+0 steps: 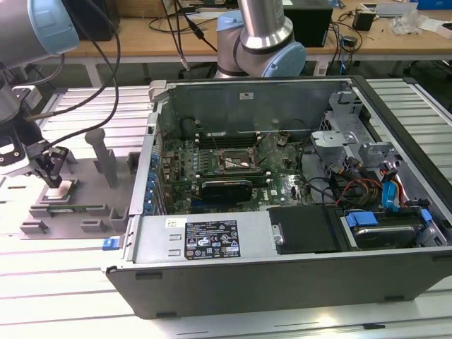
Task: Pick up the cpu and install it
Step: 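Pick up the cpu and move it towards the insertion slot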
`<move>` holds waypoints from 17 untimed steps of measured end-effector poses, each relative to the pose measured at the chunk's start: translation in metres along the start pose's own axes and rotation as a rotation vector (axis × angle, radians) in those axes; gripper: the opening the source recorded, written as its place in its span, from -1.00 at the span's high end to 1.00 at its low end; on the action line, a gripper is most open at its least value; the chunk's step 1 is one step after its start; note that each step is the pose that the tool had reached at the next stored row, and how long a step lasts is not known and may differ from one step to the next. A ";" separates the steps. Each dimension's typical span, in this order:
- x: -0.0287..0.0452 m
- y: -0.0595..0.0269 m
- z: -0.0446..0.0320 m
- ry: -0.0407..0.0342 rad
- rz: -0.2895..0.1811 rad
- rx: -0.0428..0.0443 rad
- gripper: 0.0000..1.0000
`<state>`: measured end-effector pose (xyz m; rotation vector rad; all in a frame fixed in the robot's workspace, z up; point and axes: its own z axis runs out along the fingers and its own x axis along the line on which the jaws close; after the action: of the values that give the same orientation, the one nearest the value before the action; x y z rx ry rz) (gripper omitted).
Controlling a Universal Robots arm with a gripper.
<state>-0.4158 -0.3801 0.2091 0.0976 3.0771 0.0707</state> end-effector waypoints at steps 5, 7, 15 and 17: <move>-0.0001 0.0000 0.0003 0.0000 0.000 0.0000 0.17; -0.0001 0.0000 0.0004 0.0000 0.000 0.0000 -0.07; 0.0002 -0.0003 0.0071 0.0000 0.000 0.0000 -0.33; 0.0004 -0.0005 0.0105 0.0000 0.000 0.0000 -0.33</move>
<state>-0.4156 -0.3801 0.1986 0.0976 3.0771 0.0708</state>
